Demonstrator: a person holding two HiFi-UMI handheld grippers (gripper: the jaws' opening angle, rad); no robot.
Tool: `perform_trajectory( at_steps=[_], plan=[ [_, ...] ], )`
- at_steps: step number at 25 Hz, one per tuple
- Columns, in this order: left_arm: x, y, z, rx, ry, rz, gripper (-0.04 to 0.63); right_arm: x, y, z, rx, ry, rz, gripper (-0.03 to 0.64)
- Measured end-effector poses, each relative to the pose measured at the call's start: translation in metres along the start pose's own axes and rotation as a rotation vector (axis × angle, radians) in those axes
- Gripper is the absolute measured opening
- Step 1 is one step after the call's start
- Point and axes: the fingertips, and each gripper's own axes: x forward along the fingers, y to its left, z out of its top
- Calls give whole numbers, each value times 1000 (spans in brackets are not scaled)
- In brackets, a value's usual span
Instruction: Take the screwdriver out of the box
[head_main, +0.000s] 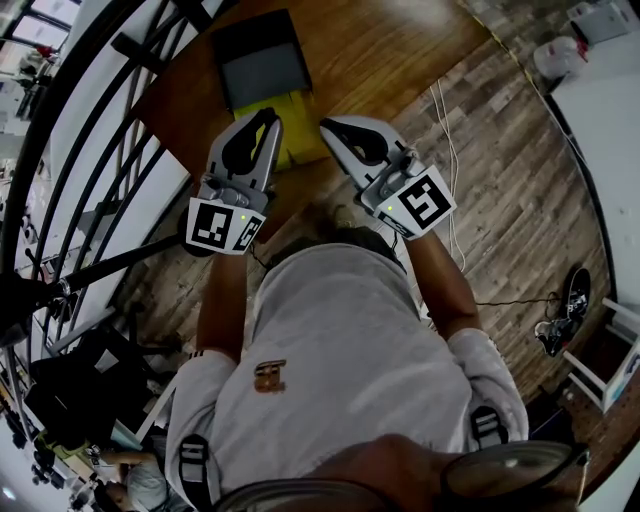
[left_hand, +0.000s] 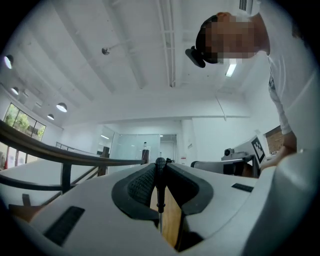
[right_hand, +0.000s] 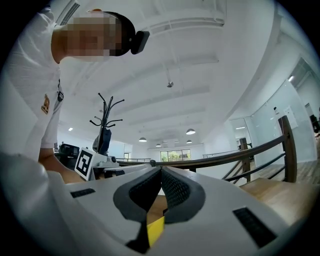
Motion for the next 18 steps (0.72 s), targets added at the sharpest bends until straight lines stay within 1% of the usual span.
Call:
perform_trajectory(
  at_steps=[3,8,18],
  plan=[
    [-7,-4,8,12,-40,-1,80,-1,6,4,-3,-17,2,32],
    [-21,-6,18,12,-92,19,80,-2,17,12,-6,-41,6,32],
    [-32,-12,24,11,-120,31,80,-6,29,23,-20,-87,-3,32]
  ],
)
